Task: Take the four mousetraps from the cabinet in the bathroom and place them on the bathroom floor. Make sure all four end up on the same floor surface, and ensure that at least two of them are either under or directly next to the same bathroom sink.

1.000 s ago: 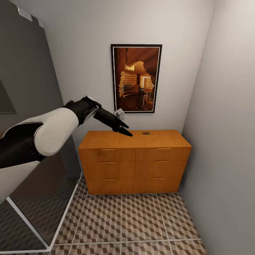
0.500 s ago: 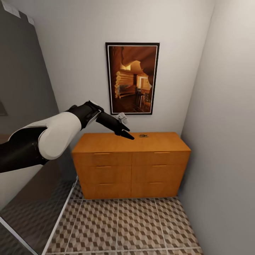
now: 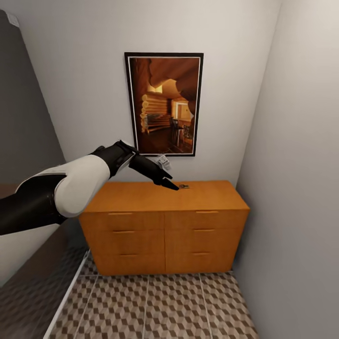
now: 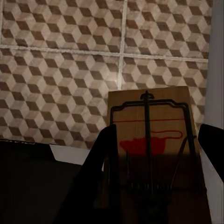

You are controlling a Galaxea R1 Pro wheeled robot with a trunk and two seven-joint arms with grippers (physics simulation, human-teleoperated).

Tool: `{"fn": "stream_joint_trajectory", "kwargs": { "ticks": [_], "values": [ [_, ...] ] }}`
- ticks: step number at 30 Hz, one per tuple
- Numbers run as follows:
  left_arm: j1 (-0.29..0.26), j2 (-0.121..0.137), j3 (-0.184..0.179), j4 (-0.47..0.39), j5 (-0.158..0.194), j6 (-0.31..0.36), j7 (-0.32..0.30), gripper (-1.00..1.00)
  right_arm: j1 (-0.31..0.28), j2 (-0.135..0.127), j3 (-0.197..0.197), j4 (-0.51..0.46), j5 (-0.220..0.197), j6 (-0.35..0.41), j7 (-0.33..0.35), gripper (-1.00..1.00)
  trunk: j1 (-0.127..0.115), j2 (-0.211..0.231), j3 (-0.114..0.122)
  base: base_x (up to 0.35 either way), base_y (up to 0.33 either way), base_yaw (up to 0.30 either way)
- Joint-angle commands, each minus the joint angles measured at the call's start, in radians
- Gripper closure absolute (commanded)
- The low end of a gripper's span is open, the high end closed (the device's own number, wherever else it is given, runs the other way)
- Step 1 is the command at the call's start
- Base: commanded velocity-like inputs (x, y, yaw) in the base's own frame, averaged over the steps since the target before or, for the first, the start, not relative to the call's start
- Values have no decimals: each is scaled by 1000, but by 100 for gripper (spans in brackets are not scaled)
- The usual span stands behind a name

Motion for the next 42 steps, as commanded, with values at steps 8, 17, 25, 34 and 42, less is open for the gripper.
{"fn": "stream_joint_trajectory", "kwargs": {
  "ticks": [8,17,25,34,42],
  "values": [
    [36,3,10,2,-10,9,21,-100,-1,-1,7,1,-10,-4,4,100,1,-2,-2,253,-221,0],
    [68,12,9,2,-14,9,27,-100,1,-1,7,1,-10,-5,5,100,1,-2,-2,226,-207,0],
    [82,29,8,2,-12,9,70,-100,1,-1,7,1,-10,-5,6,100,1,-2,-2,192,-179,0],
    [96,26,10,2,-6,9,134,-100,1,-1,7,1,-10,-5,6,100,1,-2,-2,78,-66,0],
    [126,25,12,2,127,-66,146,-100,1,-1,6,1,-10,-5,4,100,1,-2,-2,6,-2,0]
  ]
}}
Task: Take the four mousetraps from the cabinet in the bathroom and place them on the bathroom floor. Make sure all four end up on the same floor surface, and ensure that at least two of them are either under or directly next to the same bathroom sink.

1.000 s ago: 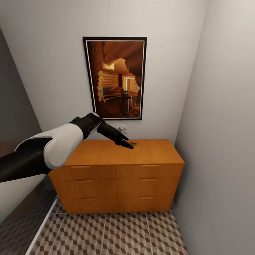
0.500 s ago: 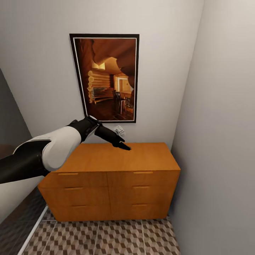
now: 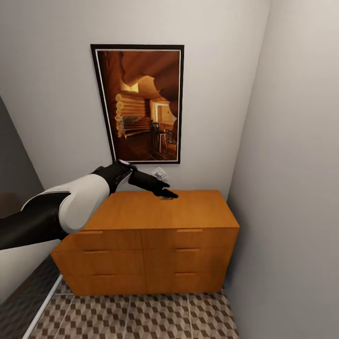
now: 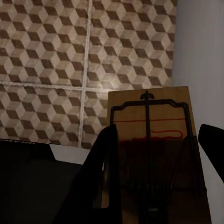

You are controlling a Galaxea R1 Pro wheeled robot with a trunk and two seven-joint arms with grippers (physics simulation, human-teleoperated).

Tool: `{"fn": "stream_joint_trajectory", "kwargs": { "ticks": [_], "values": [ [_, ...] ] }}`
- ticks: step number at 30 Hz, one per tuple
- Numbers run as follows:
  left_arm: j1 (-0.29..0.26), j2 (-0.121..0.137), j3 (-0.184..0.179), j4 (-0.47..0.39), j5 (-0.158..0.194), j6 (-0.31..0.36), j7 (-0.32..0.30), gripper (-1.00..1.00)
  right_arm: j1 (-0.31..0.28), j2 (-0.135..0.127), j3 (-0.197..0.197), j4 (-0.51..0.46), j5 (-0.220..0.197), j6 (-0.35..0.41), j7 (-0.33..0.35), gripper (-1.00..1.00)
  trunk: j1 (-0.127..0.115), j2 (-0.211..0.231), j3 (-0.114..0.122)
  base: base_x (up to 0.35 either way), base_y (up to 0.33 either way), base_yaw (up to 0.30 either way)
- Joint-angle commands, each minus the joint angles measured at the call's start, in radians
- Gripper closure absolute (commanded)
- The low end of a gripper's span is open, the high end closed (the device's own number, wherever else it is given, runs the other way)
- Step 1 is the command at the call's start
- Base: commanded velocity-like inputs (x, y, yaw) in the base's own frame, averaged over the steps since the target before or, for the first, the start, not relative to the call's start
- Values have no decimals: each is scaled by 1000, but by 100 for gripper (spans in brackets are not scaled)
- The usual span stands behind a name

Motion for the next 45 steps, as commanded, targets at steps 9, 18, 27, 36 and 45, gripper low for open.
{"fn": "stream_joint_trajectory", "kwargs": {
  "ticks": [9,18,27,36,45],
  "values": [
    [38,13,4,1,81,-47,-2,-100,-1,-1,6,1,-10,-5,4,100,1,-2,-2,16,0,0],
    [42,15,2,0,79,-47,-3,-100,-1,-1,8,1,-9,-5,4,100,1,-2,-2,0,0,0],
    [45,34,2,2,77,-45,-4,-100,-1,-1,8,1,-9,-5,4,100,1,-2,-2,0,0,0],
    [55,82,1,2,78,-41,20,-100,-1,-1,8,1,-9,-5,4,100,1,-2,-2,0,0,0],
    [60,88,-1,2,77,-39,23,-100,-1,-1,8,1,-9,-6,4,100,1,-2,-2,0,0,0]
  ]
}}
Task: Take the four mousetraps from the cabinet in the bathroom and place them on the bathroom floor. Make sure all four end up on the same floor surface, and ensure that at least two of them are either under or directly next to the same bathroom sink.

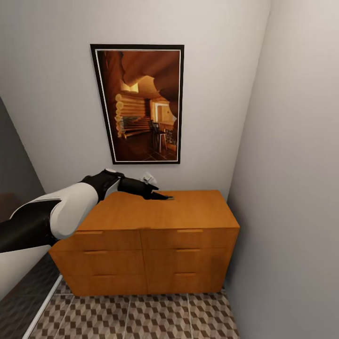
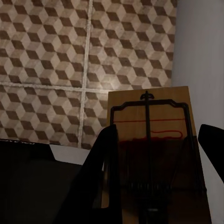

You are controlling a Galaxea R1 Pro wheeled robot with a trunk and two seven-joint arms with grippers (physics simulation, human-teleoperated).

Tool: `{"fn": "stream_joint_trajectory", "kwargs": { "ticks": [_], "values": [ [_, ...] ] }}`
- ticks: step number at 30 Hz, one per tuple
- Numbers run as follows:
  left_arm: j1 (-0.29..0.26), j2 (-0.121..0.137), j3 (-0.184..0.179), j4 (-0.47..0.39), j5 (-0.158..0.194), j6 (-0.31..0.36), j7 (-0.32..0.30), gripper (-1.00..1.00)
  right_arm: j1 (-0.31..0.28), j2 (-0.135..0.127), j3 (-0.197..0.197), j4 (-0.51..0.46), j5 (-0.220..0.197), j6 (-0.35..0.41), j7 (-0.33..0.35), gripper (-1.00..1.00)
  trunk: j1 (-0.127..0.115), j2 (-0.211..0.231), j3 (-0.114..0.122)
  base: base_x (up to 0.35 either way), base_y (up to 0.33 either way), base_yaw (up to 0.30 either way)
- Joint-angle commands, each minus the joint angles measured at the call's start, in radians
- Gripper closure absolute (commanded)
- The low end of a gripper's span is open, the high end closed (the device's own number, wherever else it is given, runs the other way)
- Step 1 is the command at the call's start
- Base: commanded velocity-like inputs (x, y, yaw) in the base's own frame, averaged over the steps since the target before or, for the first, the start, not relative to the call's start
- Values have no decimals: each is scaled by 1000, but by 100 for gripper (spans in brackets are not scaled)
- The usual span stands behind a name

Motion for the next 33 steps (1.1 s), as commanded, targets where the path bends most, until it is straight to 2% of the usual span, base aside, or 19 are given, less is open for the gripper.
{"fn": "stream_joint_trajectory", "kwargs": {
  "ticks": [1,13,33],
  "values": [
    [-1,2,8,2,-5,11,-2,-100,-1,-1,7,1,-11,-4,4,100,1,-2,-2,0,0,0],
    [0,11,6,2,-5,11,-2,-100,-1,-1,7,1,-12,-4,4,100,1,-2,-3,0,0,0],
    [1,13,6,3,-5,12,-3,-100,-1,-1,7,1,-12,-4,4,100,1,-2,-26,0,0,0]
  ]
}}
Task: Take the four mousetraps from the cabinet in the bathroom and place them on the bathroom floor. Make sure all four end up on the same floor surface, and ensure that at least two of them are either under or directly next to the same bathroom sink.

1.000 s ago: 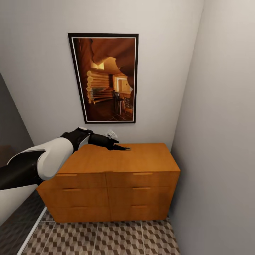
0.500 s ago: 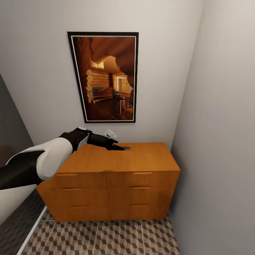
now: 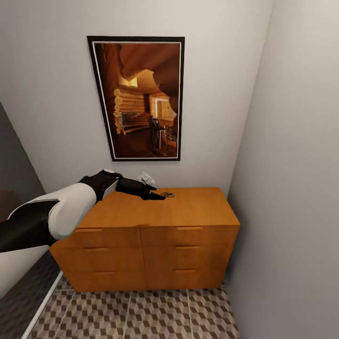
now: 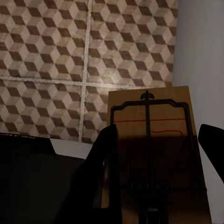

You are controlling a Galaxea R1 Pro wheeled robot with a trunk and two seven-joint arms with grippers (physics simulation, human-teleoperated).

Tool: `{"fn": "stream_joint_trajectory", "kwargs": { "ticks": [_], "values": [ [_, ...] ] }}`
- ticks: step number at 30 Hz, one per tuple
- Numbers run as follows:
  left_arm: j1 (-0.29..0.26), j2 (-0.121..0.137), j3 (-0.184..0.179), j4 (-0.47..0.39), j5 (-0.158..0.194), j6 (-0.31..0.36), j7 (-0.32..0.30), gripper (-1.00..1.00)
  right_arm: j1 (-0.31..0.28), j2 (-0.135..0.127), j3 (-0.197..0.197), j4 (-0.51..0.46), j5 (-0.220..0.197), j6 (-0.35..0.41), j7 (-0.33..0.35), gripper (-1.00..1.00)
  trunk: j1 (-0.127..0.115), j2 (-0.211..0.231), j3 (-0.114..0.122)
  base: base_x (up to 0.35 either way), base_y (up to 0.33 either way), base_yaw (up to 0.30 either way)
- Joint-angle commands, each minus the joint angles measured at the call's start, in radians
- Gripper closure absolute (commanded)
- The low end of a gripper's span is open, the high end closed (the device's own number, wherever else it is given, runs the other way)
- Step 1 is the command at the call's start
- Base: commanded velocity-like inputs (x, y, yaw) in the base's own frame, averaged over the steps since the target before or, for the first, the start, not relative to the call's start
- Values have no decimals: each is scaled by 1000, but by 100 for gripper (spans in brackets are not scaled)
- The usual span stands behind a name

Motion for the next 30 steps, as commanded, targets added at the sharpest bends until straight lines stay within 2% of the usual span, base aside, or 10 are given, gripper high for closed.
{"fn": "stream_joint_trajectory", "kwargs": {
  "ticks": [1,30],
  "values": [
    [-1,0,9,2,-5,11,-2,-100,-1,-1,7,1,-11,-3,4,100,1,-2,-3,0,0,0],
    [15,0,10,0,-5,11,-3,-100,-1,-1,7,1,-11,-2,4,100,1,-2,-49,0,0,0]
  ]
}}
